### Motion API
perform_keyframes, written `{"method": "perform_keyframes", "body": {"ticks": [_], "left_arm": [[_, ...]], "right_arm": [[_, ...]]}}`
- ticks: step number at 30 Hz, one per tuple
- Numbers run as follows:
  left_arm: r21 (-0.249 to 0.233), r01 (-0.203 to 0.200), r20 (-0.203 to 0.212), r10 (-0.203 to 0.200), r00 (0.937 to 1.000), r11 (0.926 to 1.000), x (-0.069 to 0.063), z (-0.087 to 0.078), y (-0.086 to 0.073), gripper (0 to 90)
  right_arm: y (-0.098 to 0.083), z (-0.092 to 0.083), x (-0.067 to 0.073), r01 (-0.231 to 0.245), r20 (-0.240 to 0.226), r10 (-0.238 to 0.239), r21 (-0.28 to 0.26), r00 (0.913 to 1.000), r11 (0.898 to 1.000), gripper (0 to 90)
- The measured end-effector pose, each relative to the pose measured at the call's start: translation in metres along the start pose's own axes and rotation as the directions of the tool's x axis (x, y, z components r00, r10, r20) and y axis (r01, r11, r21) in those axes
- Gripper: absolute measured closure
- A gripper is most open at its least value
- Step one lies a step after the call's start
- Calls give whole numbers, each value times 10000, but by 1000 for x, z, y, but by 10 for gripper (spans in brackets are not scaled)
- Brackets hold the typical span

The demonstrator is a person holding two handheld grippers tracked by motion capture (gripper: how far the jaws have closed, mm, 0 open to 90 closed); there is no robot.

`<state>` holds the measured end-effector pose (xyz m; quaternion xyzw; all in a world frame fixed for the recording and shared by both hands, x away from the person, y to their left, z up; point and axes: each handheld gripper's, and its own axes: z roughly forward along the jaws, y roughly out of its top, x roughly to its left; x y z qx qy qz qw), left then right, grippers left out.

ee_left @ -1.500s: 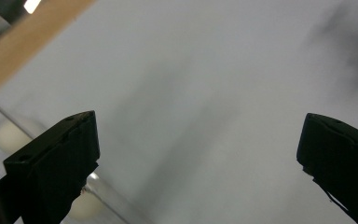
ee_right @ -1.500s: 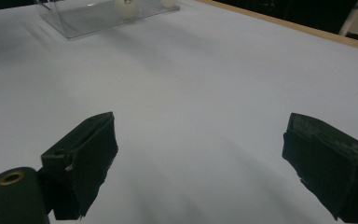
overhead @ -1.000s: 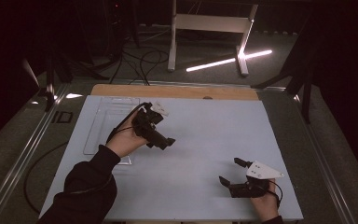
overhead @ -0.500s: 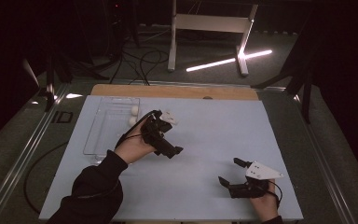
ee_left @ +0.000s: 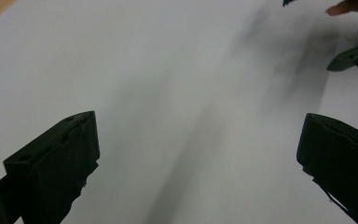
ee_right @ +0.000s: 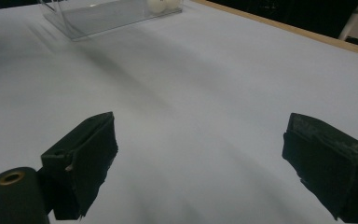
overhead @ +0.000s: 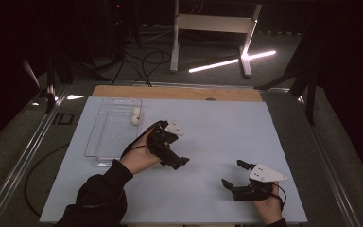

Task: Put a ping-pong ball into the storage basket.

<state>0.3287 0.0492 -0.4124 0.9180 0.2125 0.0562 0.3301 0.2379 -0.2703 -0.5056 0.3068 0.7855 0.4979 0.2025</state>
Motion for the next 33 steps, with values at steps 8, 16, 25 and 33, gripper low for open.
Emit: {"method": "perform_keyframes", "body": {"ticks": [8,16,25,33], "left_arm": [[113,-29,319,25,9995,9999,-7,3,-11,5],[286,-117,344,107,9994,9995,-14,5,-22,5],[327,-169,531,152,9985,9993,-22,6,-40,5],[357,-224,412,209,9989,9991,-26,6,-58,6]], "right_arm": [[0,0,0,8,0,-8,-24,10000,10000,97],[0,1,0,23,-7,-23,-15,10000,10000,97],[0,1,0,-18,-24,18,-10,10000,10000,97],[0,1,1,-51,-6,51,-6,10000,10000,97]]}}
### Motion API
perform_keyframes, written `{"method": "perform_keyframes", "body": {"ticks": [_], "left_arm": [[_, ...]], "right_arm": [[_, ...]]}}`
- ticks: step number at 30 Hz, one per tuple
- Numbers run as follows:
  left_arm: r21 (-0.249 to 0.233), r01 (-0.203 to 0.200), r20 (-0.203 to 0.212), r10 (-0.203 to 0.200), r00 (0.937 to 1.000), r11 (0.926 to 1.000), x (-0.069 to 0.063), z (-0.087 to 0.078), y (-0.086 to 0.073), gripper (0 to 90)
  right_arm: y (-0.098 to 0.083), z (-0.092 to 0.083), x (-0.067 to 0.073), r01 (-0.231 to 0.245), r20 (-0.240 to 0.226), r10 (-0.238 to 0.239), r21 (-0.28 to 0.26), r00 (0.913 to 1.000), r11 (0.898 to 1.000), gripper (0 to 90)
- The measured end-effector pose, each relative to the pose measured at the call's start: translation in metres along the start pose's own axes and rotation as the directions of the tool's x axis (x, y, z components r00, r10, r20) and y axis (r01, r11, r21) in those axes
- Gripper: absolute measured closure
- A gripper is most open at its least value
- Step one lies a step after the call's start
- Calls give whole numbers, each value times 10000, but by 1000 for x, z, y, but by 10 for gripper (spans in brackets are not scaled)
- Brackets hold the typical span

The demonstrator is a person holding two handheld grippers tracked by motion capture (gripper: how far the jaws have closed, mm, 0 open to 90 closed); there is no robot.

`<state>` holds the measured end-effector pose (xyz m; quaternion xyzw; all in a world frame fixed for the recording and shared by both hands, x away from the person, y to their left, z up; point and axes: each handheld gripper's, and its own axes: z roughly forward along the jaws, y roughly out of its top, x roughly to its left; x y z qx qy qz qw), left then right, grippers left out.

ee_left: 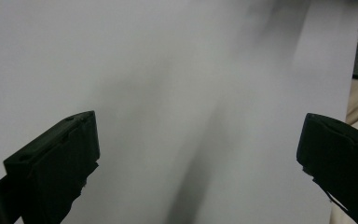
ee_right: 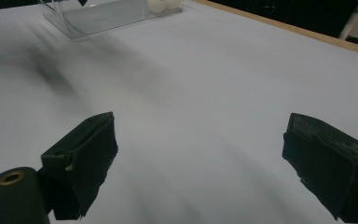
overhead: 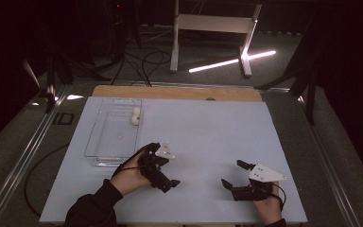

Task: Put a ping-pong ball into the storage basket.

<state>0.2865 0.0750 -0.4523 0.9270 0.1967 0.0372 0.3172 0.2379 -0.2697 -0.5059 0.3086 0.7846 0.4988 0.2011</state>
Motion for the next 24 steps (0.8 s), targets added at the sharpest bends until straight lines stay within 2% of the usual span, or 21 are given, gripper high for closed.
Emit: {"method": "perform_keyframes", "body": {"ticks": [2,4,11,21,24], "left_arm": [[0,0,0,0,10000,10000,0,0,0,6],[19,118,50,-118,9999,9999,-2,1,-8,6],[-100,64,348,-61,9994,9999,-5,-2,-24,6],[-74,206,266,-204,9994,9998,-10,-7,-44,6],[-212,315,302,-309,9991,9993,-11,-11,-51,6]], "right_arm": [[0,0,0,-14,0,14,2,10000,10000,97],[0,0,0,-6,0,6,4,10000,10000,97],[0,0,0,4,-7,-4,21,10000,10000,97],[0,0,0,-4,-2,4,48,10000,10000,97],[0,0,0,13,-1,-13,53,10000,10000,97]]}}
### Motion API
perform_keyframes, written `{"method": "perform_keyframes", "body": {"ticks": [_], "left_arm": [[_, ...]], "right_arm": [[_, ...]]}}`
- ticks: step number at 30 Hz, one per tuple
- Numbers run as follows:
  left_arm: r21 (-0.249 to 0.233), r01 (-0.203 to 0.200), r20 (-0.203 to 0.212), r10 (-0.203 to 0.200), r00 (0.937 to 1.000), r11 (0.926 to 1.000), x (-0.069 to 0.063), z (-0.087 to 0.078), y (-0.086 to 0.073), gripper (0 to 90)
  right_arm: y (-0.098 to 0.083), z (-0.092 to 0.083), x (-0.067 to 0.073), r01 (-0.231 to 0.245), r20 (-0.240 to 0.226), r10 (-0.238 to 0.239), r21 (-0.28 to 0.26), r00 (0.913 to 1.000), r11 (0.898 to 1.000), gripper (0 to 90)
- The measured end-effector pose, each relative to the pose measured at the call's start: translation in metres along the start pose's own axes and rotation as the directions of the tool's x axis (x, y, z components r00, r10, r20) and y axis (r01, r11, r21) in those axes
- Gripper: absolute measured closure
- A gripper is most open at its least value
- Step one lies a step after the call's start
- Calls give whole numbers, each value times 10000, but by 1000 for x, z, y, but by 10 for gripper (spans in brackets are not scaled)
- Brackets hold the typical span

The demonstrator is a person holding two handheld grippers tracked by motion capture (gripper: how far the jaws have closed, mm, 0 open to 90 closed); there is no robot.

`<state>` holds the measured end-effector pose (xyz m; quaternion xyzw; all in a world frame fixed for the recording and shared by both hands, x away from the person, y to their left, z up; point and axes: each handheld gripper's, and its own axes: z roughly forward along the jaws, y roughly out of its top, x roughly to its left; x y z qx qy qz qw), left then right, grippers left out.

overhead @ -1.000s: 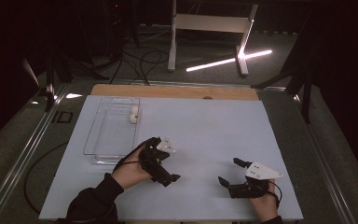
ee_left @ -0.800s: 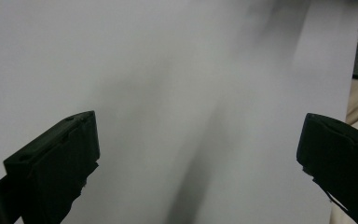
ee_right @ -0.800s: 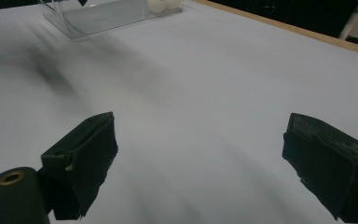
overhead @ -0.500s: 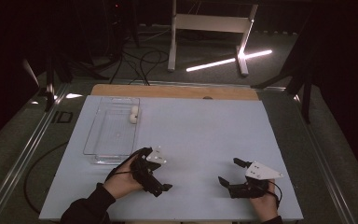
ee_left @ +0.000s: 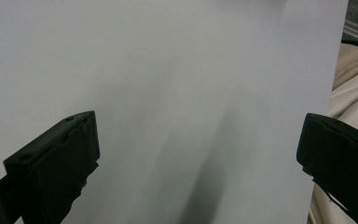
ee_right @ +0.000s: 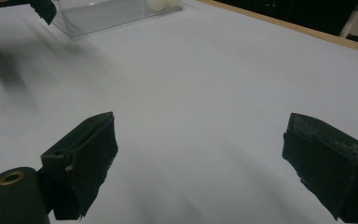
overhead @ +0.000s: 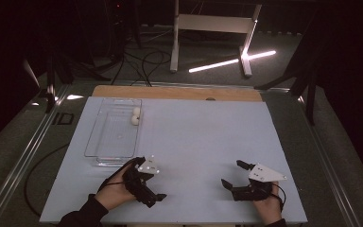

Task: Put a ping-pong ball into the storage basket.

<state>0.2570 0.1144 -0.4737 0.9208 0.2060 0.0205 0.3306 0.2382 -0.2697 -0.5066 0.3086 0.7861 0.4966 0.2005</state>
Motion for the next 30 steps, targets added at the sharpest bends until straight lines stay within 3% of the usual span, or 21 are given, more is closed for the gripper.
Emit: {"method": "perform_keyframes", "body": {"ticks": [9,25,30], "left_arm": [[-156,78,42,-77,10000,9998,0,-8,-19,6],[-983,859,-257,-888,9957,9914,7,-21,-53,6],[-1669,1363,-354,-1441,9889,9765,13,-25,-62,7]], "right_arm": [[0,0,0,24,-1,-24,27,10000,10000,97],[0,1,1,39,-5,-39,63,10000,10000,97],[0,1,1,71,2,-71,38,10000,10000,97]]}}
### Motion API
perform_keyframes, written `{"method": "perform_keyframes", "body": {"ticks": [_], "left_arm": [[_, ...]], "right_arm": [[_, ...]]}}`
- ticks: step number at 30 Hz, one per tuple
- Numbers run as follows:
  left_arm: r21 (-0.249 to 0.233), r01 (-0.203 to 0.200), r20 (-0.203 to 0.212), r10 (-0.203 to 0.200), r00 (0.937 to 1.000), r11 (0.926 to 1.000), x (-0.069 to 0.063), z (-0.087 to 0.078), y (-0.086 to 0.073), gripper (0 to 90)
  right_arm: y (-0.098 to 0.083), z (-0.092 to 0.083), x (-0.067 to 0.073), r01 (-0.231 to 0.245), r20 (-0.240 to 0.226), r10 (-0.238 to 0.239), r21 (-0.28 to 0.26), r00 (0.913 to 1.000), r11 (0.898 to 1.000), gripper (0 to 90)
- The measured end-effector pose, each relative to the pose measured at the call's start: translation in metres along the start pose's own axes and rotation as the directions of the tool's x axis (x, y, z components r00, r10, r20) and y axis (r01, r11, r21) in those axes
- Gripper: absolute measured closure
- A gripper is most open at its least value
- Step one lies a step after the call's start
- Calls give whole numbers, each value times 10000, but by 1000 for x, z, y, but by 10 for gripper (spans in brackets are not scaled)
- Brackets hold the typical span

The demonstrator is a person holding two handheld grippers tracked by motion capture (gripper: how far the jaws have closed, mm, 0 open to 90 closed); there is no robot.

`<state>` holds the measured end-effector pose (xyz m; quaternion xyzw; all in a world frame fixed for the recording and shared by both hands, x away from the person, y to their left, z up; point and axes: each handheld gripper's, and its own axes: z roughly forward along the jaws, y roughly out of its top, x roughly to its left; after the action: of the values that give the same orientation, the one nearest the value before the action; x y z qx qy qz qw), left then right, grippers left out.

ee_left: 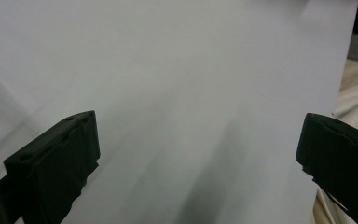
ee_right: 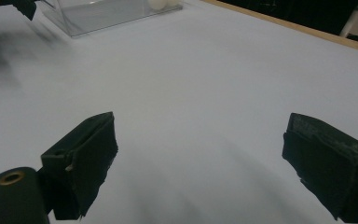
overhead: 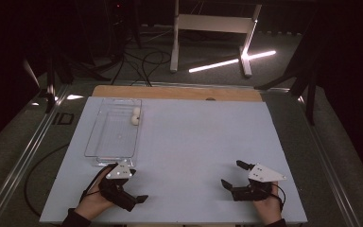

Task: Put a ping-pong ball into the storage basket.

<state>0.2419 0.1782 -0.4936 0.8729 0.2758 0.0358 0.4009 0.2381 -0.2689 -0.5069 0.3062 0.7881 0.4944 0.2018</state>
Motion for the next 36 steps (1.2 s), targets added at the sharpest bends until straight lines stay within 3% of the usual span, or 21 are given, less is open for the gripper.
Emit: {"method": "perform_keyframes", "body": {"ticks": [4,14,23,36], "left_arm": [[-176,179,-24,-179,9998,9997,3,-1,-3,7],[-685,472,-552,-510,9972,9965,4,2,-8,6],[-626,342,-855,-395,9956,9975,3,3,-8,7],[-512,333,-835,-375,9958,9981,3,5,-9,7]], "right_arm": [[0,0,0,19,3,-19,25,10000,10000,97],[0,1,0,29,-10,-29,49,10000,10000,97],[-1,1,-1,46,-41,-45,70,10000,10000,98],[-2,3,-2,-5,-52,6,115,10000,9999,97]]}}
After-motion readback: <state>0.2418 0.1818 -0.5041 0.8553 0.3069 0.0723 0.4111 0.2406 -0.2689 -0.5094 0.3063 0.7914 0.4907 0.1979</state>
